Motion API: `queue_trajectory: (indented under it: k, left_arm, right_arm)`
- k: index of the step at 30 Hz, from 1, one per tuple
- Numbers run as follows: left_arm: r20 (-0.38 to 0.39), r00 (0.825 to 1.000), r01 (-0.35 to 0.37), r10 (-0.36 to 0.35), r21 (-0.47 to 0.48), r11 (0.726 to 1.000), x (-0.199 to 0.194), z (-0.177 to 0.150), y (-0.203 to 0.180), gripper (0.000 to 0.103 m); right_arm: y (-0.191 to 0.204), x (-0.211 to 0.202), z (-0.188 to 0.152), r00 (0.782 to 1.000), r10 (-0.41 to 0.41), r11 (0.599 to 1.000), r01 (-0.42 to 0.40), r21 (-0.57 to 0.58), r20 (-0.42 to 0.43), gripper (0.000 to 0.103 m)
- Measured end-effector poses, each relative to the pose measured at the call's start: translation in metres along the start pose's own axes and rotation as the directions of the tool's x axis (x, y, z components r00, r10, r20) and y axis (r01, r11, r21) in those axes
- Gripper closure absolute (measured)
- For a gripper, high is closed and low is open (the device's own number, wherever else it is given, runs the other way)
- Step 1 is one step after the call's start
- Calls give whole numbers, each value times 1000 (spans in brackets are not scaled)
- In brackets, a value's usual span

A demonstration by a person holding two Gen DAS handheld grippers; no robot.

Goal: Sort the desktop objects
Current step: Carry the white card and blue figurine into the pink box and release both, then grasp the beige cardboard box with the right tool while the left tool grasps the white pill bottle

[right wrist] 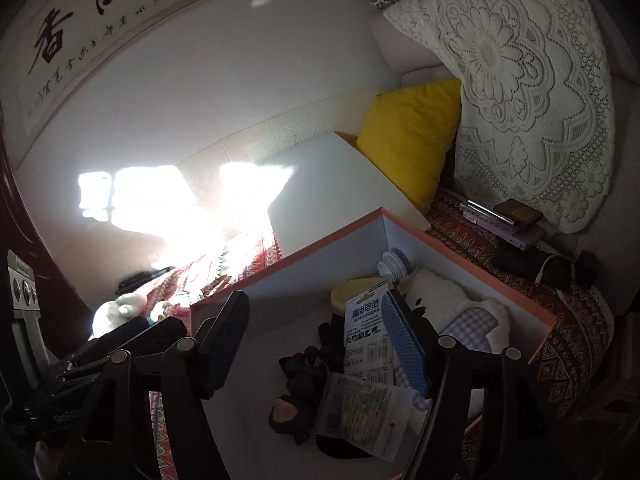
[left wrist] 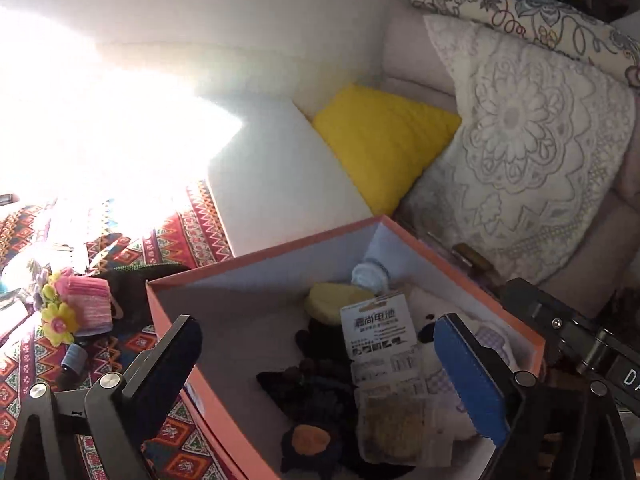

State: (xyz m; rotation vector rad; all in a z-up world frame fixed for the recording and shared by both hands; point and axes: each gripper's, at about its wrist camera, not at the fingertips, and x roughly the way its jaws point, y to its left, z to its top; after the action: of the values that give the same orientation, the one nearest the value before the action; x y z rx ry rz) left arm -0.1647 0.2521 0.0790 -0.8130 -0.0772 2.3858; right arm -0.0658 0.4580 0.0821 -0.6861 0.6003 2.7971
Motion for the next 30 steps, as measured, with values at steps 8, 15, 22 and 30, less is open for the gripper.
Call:
queue_trajectory:
  k: [8, 15, 22, 30]
  left_arm:
    - [16, 998, -61, 61, -21, 998, -35, -7, 43, 6]
    - [35, 982, -179, 183, -96, 979, -80, -24, 123, 6]
    - [-13, 933, -356, 359, -177, 918, -123, -53, 234, 6]
    - [-161, 883, -469, 441, -249, 847, -116, -93, 377, 6]
  right_arm:
    - [41, 7, -5, 1000, 30, 999, -30, -39, -10, 31]
    - [113, 25, -20, 994, 107, 989, -110, -100, -38, 31]
    - [209, 71, -54, 974, 174, 963, -199, -183, -146, 31]
    - [308, 148, -99, 869, 335, 914, -393, -97, -363, 31]
